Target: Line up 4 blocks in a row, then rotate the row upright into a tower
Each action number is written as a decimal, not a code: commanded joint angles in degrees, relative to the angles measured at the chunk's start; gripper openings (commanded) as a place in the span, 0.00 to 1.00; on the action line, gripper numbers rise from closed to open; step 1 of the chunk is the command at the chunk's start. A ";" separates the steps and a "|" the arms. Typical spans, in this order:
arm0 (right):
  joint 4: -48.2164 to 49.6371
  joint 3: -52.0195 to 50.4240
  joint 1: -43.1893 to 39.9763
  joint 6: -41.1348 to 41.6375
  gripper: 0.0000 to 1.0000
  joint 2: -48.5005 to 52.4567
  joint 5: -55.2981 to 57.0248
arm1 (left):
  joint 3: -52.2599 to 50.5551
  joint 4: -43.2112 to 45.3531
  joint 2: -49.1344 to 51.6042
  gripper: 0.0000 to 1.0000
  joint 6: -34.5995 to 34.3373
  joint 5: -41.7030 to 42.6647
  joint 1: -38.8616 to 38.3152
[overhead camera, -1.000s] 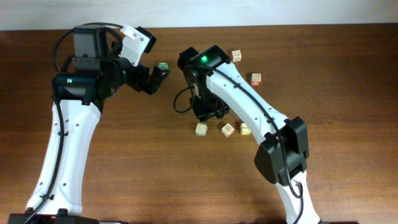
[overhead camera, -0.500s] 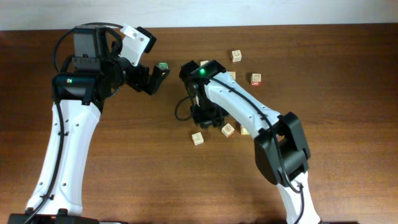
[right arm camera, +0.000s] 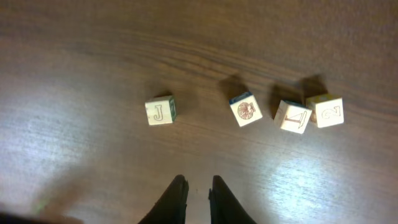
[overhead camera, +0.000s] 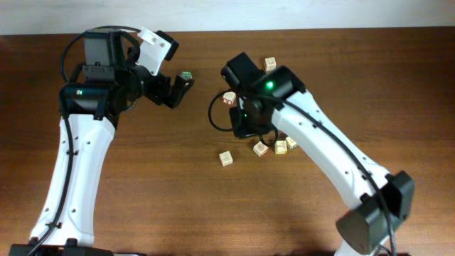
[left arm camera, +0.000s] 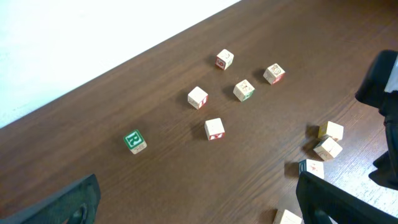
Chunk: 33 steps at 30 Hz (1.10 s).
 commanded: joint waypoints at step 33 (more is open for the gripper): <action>53.46 -39.17 5.73 4.52 0.10 0.87 -17.68 | 1.22 0.13 0.35 0.99 0.50 0.96 -0.02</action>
